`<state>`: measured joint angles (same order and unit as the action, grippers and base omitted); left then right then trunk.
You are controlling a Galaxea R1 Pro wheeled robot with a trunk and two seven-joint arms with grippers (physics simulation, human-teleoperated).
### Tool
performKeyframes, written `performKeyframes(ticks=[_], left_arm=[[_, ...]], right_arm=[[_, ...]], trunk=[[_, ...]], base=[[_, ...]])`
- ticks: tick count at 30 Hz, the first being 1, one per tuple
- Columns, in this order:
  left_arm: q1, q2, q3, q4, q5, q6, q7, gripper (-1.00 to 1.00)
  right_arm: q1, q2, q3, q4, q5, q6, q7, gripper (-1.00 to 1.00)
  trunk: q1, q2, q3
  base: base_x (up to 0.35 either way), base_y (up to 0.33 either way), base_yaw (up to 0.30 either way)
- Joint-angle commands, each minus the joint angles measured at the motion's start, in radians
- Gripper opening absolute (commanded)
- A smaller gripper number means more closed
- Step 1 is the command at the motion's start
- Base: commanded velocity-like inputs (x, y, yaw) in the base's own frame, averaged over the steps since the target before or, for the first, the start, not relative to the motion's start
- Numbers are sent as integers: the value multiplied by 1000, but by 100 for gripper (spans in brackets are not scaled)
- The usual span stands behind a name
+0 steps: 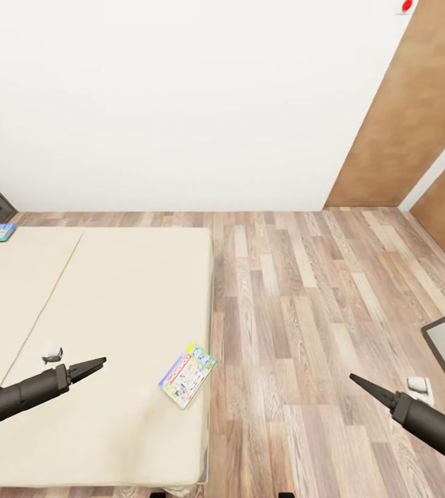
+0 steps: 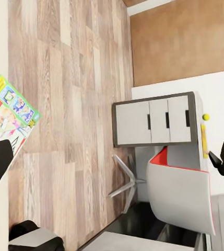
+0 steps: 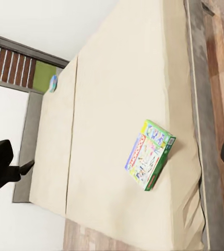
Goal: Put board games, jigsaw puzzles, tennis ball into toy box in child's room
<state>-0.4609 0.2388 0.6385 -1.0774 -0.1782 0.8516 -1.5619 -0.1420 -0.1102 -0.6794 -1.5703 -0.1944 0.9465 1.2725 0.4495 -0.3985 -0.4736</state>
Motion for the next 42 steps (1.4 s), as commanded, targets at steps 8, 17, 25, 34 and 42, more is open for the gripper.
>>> performKeyframes(ticks=[8, 17, 25, 34, 42], left_arm=[[-1, -1, 1, -1, -10, 10, -9, 100], [-1, -2, 1, -1, -10, 10, -9, 100], [-1, 0, 1, -1, -10, 10, -9, 100], [-1, 2, 1, -1, -10, 10, -9, 100], [-1, 2, 1, -1, -10, 10, -9, 100]], right_arm=[[-1, 2, 0, 4, 2, -2, 22, 100], [-1, 3, 0, 8, 6, -38, 19, 100], [-1, 10, 2, 9, 15, -47, 16, 100], [-1, 13, 5, 8, 15, -71, 16, 100], [-1, 14, 9, 8, 14, -92, 10, 100]], trunk=[[1, -2, 10], [1, -2, 23], [1, -2, 36], [1, -2, 44], [1, -2, 44]], base=[[0, 0, -97], [0, 0, -79], [0, 0, -50], [0, 0, -7], [0, 0, 0]])
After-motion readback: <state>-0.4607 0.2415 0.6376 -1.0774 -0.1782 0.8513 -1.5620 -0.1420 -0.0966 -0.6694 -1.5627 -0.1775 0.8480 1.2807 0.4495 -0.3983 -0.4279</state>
